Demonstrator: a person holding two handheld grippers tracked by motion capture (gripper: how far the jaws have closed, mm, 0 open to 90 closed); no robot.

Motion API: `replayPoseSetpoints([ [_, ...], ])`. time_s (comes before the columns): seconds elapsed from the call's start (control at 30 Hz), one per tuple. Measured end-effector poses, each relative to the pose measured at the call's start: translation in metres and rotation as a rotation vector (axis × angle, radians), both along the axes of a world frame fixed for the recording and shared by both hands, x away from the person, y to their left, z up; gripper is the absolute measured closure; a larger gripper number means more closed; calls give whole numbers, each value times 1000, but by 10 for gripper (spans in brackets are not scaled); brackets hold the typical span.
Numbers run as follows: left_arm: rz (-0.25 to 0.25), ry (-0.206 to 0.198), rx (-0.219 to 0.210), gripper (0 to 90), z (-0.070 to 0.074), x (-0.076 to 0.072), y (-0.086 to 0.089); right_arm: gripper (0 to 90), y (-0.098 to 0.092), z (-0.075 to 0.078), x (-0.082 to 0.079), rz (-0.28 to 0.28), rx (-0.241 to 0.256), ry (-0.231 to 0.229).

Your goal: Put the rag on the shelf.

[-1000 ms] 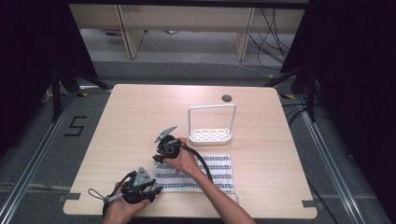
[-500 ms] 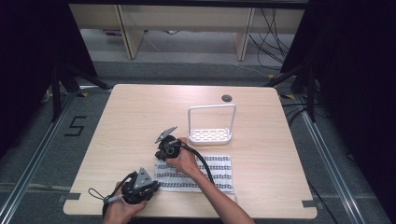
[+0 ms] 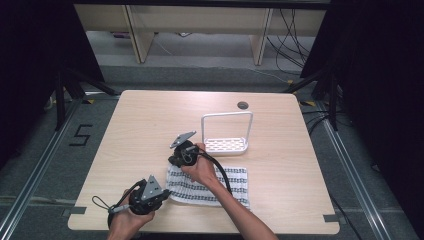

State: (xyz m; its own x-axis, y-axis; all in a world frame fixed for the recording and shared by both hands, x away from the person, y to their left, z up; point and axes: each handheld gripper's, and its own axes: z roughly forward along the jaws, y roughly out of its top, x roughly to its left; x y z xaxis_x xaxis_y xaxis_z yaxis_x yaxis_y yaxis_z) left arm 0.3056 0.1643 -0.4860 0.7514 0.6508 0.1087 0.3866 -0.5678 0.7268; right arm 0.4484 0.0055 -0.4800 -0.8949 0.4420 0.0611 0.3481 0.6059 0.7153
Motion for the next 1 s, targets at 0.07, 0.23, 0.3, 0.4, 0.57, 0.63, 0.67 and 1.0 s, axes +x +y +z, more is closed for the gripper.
replayPoseSetpoints([
  [0.07,-9,-28,0,876,7,0,-1,884,-5,8,-1,3,20,-6],
  [0.23,-37,-23,-20,877,21,5,-5,885,-17,28,-4,-14,43,-36],
  [0.3,-57,-11,-35,876,28,9,-6,885,-23,37,-4,-20,39,-66],
  [0.4,-65,-20,-73,876,39,13,-11,885,-32,52,-7,-30,39,-84],
  [0.57,-122,-49,-73,876,68,20,-17,886,-51,81,-12,-56,39,-110],
  [0.63,-142,-63,-78,876,82,23,-20,887,-60,94,-14,-64,60,-128],
  [0.67,-150,-72,-72,876,89,25,-21,887,-65,102,-15,-73,65,-133],
  [1.0,-178,-153,-26,876,149,52,-35,890,-111,157,-14,-149,157,-255],
])
